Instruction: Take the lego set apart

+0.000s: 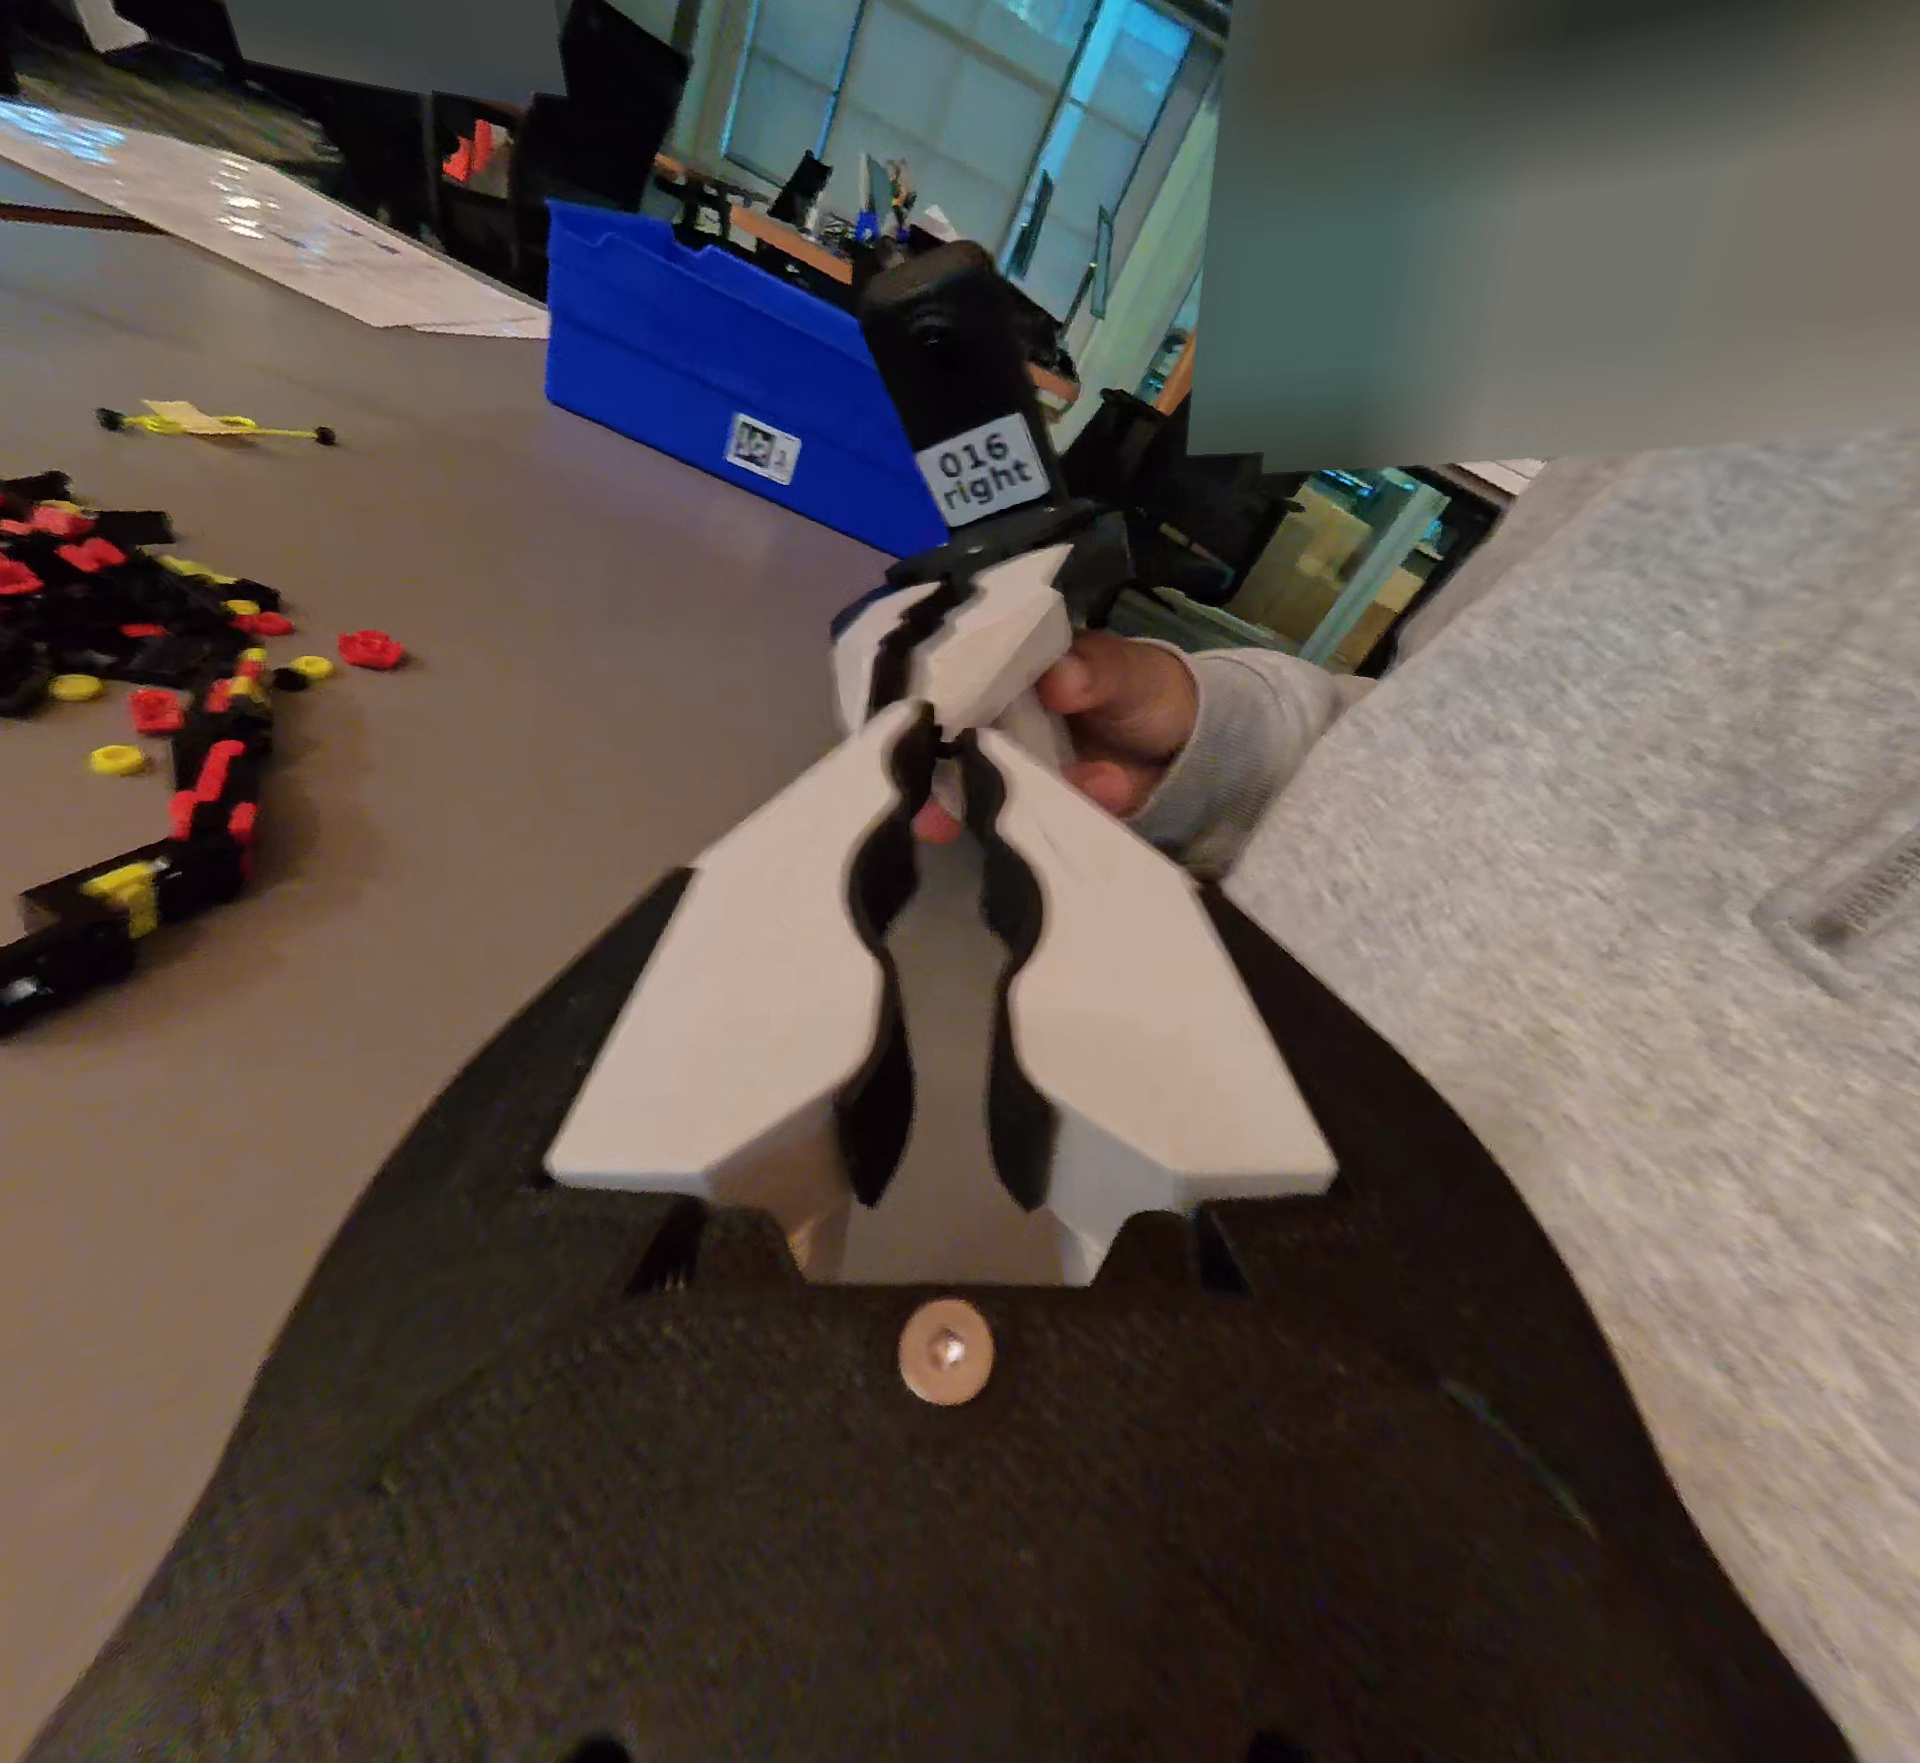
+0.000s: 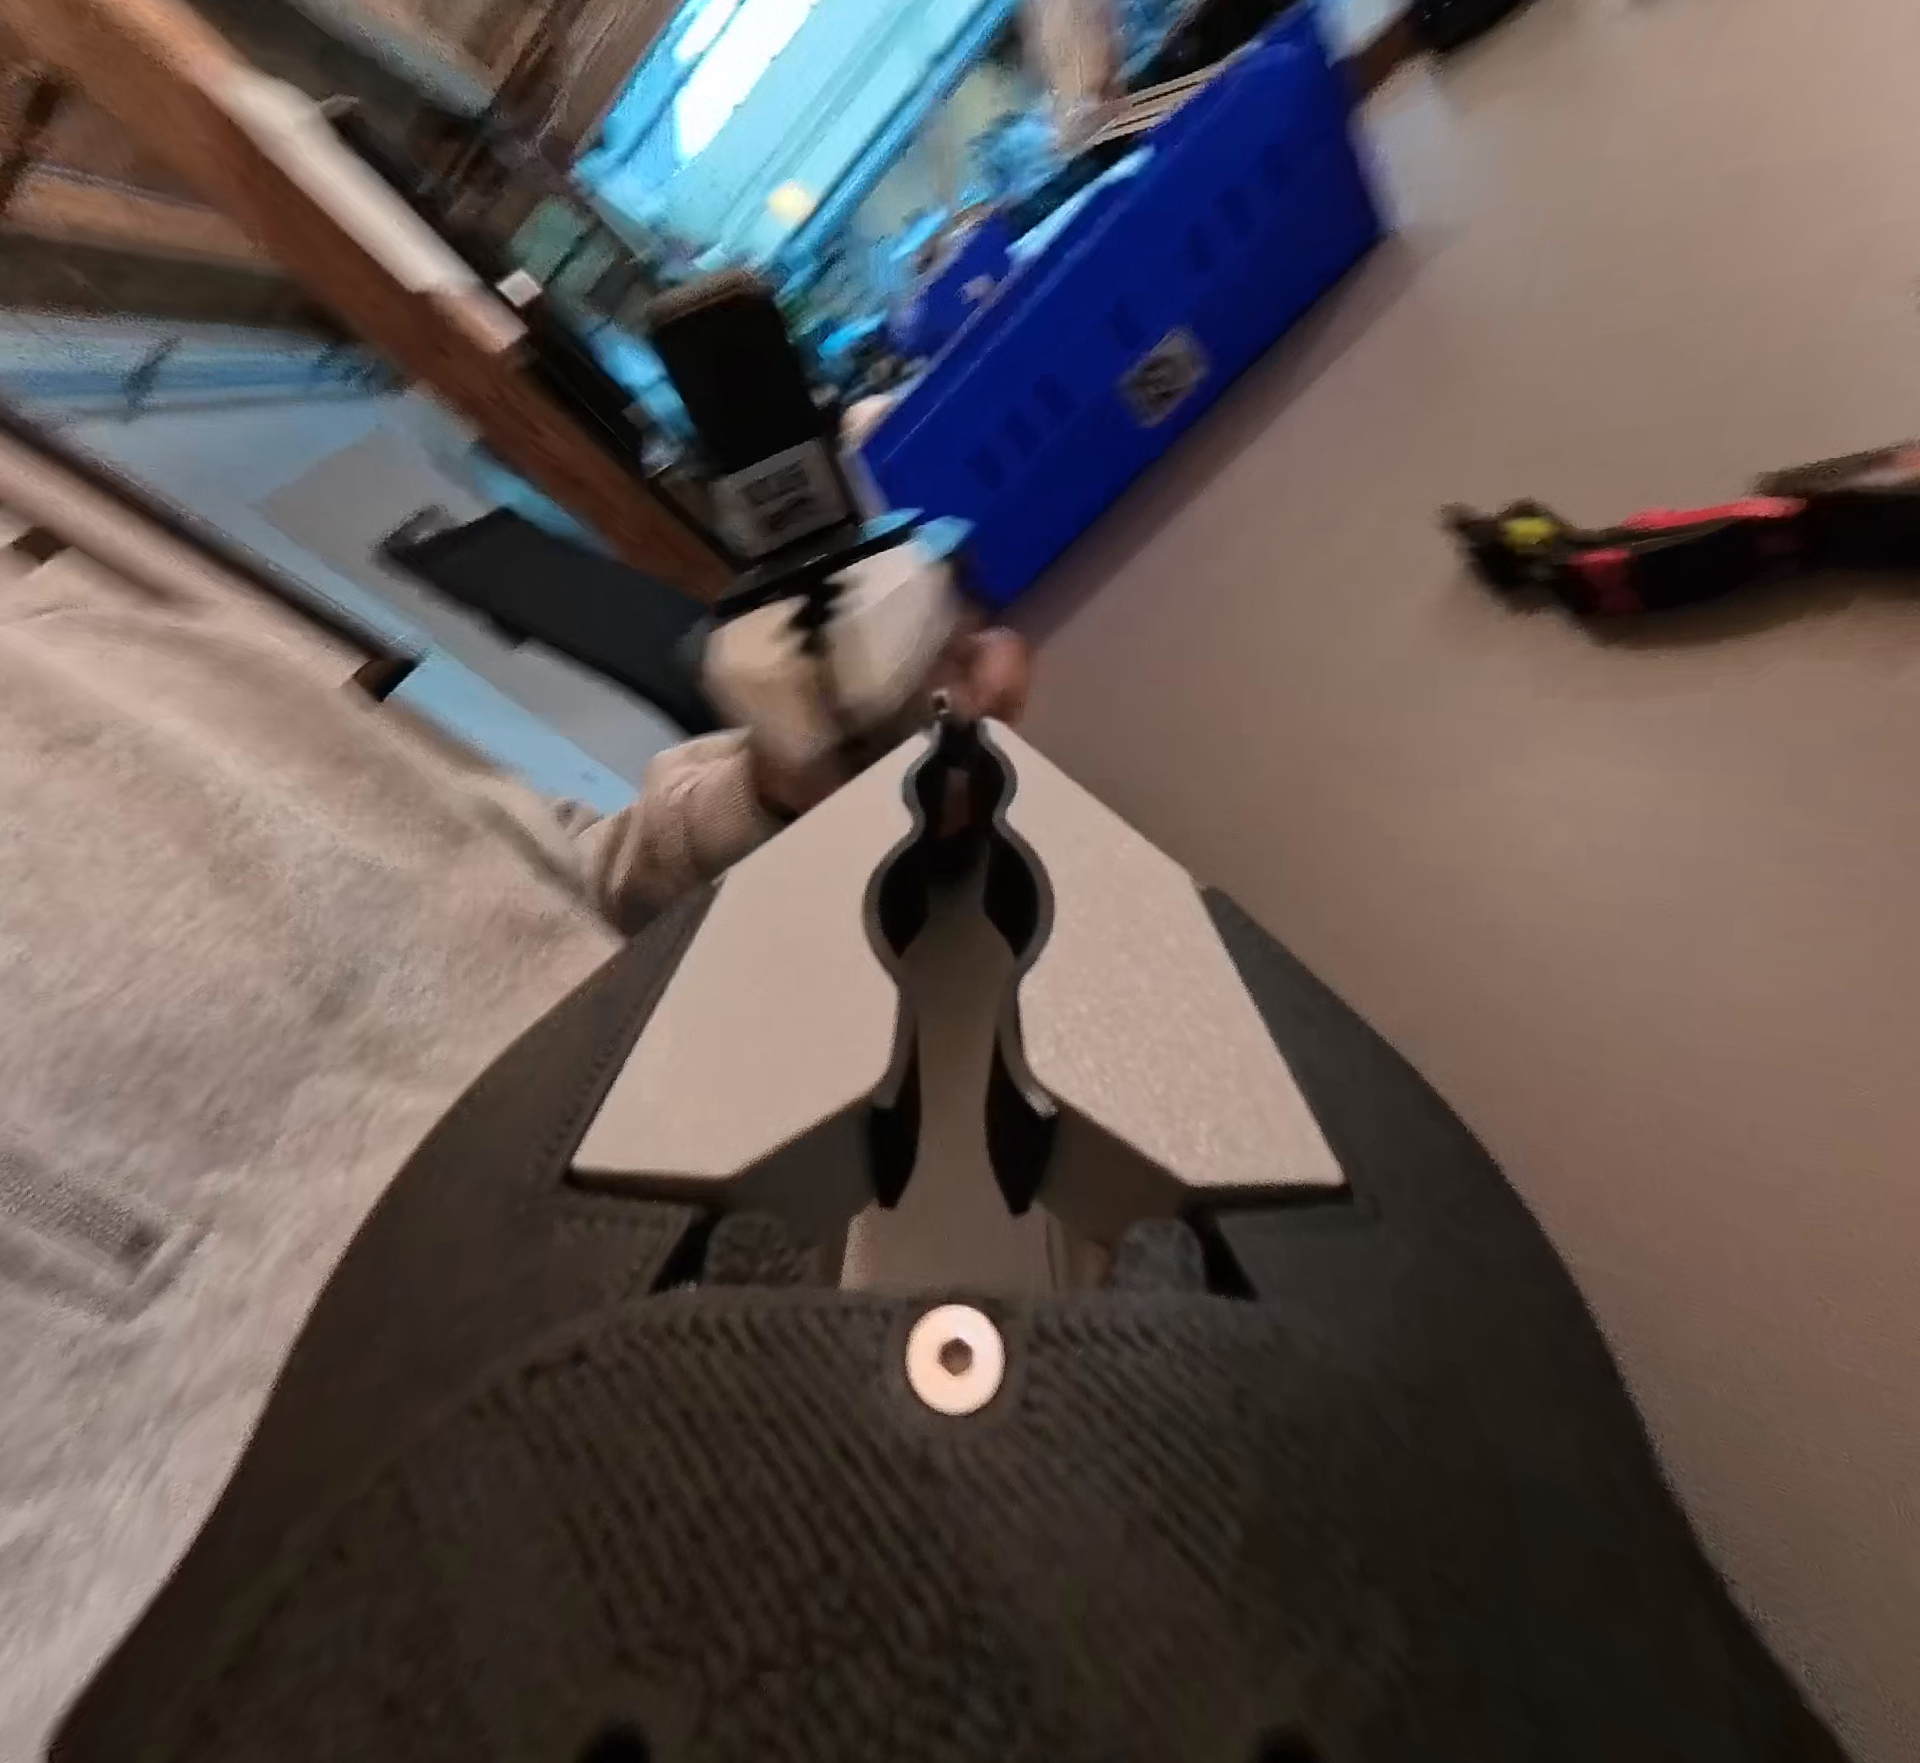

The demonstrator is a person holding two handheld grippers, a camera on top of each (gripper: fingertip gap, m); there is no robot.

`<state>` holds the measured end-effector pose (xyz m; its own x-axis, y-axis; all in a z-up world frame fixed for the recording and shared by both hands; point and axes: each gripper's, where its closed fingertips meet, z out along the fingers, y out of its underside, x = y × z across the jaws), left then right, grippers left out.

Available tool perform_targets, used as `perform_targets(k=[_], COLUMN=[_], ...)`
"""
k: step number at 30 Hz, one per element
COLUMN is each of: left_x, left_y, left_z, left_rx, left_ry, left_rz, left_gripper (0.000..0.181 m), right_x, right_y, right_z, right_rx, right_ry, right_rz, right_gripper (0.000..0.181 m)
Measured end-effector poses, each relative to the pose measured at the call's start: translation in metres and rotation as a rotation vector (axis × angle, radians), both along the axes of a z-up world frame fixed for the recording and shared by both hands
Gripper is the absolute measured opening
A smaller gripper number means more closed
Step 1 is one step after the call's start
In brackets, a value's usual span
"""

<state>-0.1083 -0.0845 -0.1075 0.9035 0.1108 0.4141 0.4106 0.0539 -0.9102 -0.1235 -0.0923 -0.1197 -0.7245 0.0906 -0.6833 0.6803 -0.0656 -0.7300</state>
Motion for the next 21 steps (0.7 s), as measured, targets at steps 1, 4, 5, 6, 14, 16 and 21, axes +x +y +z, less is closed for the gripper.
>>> perform_targets(k=[1, 4, 5, 6, 14, 16, 21], left_x=[0.017, 0.018, 0.012, 0.007, -0.028, -0.026, -0.023], left_y=[0.003, 0.014, 0.011, 0.006, -0.024, -0.022, -0.014], left_z=[0.006, -0.005, -0.006, -0.002, 0.004, 0.003, -0.002], left_rx=[0.044, -0.057, -0.090, -0.078, 0.060, 0.073, 0.046], left_ry=[-0.014, 0.062, 0.102, 0.107, -0.070, -0.086, -0.101], left_rz=[-0.114, -0.058, -0.010, 0.011, 0.139, 0.123, 0.099], left_gripper=[0.000, 0.000, 0.000, 0.000, 0.000, 0.000, 0.000], right_x=[-0.009, -0.027, -0.028, -0.028, -0.048, -0.061, -0.075], right_y=[0.004, 0.025, 0.028, 0.029, 0.056, 0.082, 0.126], right_z=[-0.002, 0.003, 0.005, 0.006, 0.018, 0.035, 0.051], right_rx=[-0.003, -0.091, -0.077, -0.049, -0.053, -0.092, -0.116], right_ry=[-0.009, -0.071, -0.045, -0.013, 0.079, 0.153, 0.213], right_rz=[-0.051, -0.107, -0.118, -0.125, -0.234, -0.320, -0.431], right_gripper=[0.001, 0.001, 0.001, 0.001, 0.001, 0.001, 0.001])
